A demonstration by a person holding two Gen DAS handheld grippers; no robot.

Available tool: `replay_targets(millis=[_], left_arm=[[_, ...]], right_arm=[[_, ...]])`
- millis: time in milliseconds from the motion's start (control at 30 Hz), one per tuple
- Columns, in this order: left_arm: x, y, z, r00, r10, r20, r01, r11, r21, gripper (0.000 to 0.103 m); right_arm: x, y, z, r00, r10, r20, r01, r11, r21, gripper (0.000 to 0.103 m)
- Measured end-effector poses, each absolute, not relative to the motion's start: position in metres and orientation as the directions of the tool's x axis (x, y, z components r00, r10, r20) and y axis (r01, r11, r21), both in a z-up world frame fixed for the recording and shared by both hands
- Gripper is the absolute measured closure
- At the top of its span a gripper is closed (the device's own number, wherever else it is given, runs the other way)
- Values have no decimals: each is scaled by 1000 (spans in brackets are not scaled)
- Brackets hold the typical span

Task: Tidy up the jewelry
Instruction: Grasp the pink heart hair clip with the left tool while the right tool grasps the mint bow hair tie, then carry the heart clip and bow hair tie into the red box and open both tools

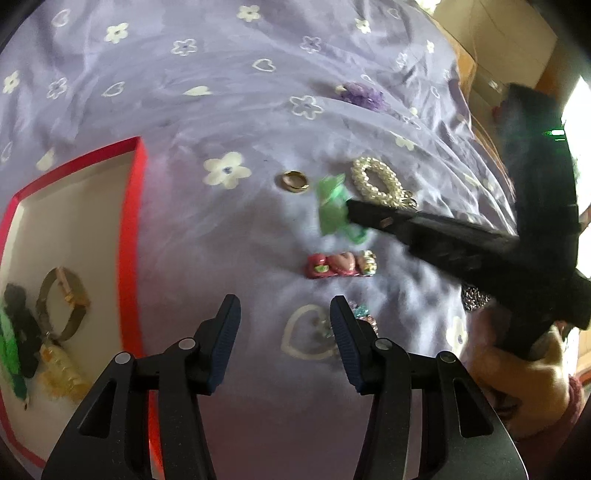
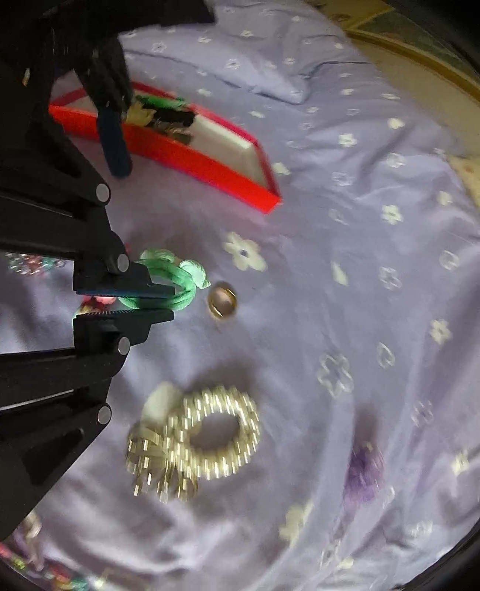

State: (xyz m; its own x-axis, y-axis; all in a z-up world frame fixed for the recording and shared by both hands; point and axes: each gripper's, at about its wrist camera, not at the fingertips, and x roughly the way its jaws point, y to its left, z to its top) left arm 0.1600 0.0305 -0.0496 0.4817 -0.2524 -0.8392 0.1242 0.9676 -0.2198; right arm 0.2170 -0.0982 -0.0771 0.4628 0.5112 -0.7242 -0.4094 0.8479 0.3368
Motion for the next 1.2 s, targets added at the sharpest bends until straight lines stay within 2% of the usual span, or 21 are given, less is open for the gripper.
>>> replay_targets(millis=[200, 433, 667, 700, 767, 800, 867, 1200], left_arm=[[177, 2, -51, 475, -253, -843, 208, 963, -171, 51], [191, -25, -60, 445, -196, -874, 371, 928, -20, 50], [206, -28, -67, 374, -232, -898, 476, 879, -29, 50], [206, -30, -67, 371, -230, -900, 483, 875, -24, 52], [206, -33, -66, 366, -236, -900, 495, 868, -27, 65], [203, -34, -65, 362, -247, -899, 501, 865, -36, 76], [197, -35, -64, 364, -258, -895, 496, 867, -49, 86], [163, -5, -44, 445, -326, -834, 338, 924, -180, 88]], right_arm=[[207, -146, -58, 533, 510, -676, -334, 860, 386, 98], [197, -184, -55, 552, 520, -652, -273, 851, 448, 98], [186, -196, -54, 557, 537, -634, -255, 837, 484, 98], [186, -196, -54, 557, 537, -634, -255, 837, 484, 98], [185, -194, -54, 554, 541, -632, -256, 834, 489, 98], [184, -193, -54, 554, 541, -632, -257, 834, 488, 98], [182, -191, -54, 556, 537, -635, -261, 838, 480, 98], [167, -178, -60, 534, 541, -650, -275, 838, 472, 98]])
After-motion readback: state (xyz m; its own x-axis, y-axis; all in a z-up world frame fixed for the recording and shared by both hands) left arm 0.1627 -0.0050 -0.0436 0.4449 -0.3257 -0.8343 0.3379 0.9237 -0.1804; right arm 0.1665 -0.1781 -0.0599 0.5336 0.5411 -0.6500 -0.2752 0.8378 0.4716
